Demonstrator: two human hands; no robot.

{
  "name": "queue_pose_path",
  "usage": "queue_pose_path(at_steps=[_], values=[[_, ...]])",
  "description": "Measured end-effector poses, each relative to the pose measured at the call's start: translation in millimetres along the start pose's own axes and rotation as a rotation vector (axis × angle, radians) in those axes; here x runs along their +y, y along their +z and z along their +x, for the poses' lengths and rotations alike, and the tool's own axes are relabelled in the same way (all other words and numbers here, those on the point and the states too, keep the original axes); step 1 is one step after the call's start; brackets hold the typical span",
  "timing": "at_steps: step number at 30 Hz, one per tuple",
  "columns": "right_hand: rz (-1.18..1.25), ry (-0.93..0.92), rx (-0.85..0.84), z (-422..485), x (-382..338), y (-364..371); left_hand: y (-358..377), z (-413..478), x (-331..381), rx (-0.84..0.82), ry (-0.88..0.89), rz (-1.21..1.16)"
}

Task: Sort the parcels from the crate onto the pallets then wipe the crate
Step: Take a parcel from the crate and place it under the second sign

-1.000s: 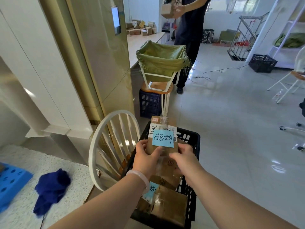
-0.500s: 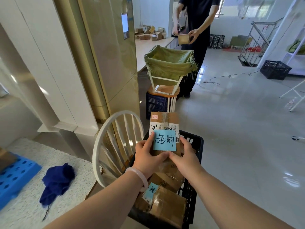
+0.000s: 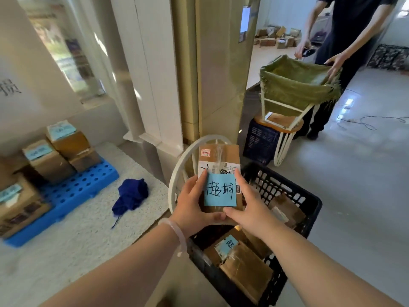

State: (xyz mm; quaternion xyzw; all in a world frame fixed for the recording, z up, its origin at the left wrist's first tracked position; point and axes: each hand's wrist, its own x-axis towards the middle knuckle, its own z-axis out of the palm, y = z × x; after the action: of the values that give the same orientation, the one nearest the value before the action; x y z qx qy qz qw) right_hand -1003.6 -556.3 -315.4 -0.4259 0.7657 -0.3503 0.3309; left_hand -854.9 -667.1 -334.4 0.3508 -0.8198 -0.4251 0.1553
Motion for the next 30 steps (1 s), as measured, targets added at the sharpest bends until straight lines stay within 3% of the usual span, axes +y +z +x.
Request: queue_pose_path(at_steps=[6, 13, 18, 22, 30], values=[[-0.130, -0.147, -0.187, 10.4, -43.9, 38.6, -35.5, -36.6, -35.3, 0.179, -0.085, 0.035], [-0.173, -0.213, -0.271, 7.6, -100.0, 109.7, -100.5, -84.2, -76.4, 0.255, -0.059, 0.070], [-0.223, -0.316, -0.329, 1.2, -147.7, 195.7, -165.6, -139.9, -125.1, 0.303, -0.104, 0.138], [-0.124, -0.376, -0.406, -2.7, -188.0, 268.4, -219.6, -195.1, -161.2, 0.392, -0.146, 0.119], [-0.133, -0.500, -0.623, -38.2, -260.0, 415.0, -304.4, -313.8, -246.6, 0.534, -0.356, 0.174]])
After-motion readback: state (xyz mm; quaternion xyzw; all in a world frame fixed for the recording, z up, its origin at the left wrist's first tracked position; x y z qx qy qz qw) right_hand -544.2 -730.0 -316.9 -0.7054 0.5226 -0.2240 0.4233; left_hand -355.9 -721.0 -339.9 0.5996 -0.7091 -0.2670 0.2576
